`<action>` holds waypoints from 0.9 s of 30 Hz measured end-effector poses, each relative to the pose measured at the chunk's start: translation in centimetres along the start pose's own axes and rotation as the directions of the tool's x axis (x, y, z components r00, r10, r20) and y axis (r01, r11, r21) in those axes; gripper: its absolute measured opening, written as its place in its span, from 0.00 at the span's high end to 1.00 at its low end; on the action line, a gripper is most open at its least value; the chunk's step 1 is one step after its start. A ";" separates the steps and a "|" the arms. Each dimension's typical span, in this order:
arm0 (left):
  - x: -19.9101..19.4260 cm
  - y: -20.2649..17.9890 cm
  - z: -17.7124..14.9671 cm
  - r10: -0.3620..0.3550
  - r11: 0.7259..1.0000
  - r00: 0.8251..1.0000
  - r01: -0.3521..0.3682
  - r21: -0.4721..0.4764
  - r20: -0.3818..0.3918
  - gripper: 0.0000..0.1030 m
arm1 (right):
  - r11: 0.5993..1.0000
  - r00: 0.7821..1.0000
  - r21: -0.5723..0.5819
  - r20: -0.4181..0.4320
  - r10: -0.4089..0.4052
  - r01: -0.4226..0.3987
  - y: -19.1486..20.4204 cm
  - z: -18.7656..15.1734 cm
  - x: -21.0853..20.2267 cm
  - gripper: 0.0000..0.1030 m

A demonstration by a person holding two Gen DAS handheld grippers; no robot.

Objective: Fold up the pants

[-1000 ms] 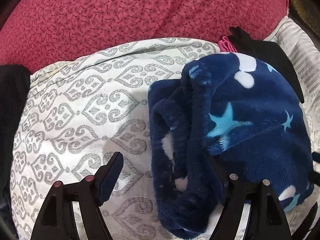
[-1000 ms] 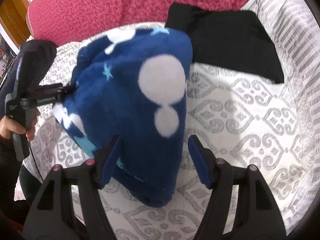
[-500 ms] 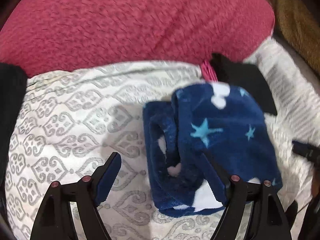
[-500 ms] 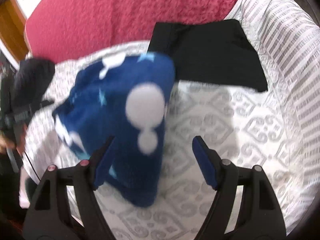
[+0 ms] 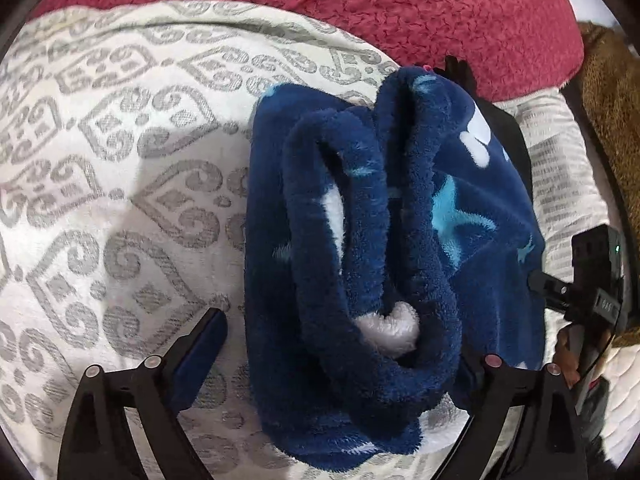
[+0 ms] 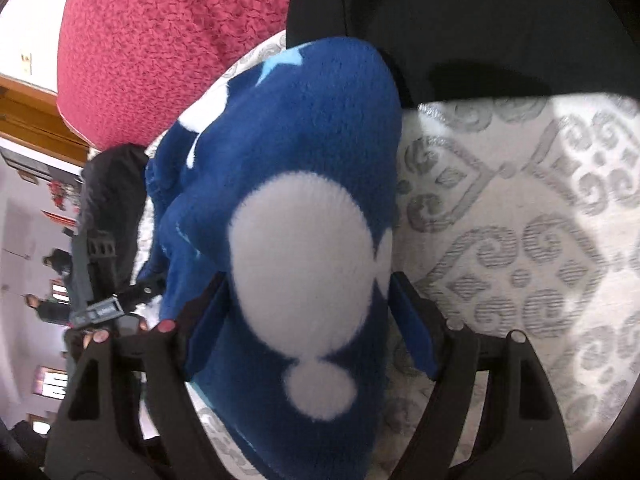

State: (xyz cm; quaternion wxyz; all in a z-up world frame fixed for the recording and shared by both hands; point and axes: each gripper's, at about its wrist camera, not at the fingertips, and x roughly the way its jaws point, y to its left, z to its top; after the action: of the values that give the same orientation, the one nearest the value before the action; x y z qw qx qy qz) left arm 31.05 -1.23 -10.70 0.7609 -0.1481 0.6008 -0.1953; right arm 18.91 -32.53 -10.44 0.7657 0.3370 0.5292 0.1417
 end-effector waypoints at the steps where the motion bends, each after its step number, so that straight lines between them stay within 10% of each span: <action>1: 0.1 -0.1 0.0 0.001 1.000 1.000 -0.001 0.004 0.000 0.02 | 1.000 1.000 0.004 -0.004 0.006 -0.006 -0.2 0.0 -0.1 0.23; 24: 1.5 -0.2 1.6 -0.136 0.990 0.991 0.137 0.021 -0.017 0.00 | 0.996 0.995 -0.058 -0.067 -0.068 0.064 0.5 0.0 0.9 0.19; 27: 1.8 -0.4 1.8 -0.124 0.992 0.992 0.124 0.023 -0.016 0.00 | 0.998 0.995 -0.023 -0.081 -0.061 0.059 0.2 0.4 2.4 0.06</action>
State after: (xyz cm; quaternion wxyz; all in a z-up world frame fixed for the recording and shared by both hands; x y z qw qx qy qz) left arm 33.14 -2.44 -11.68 0.7445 -0.1745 0.5938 -0.2504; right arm 20.27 -31.19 -11.93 0.7507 0.3069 0.5686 0.1379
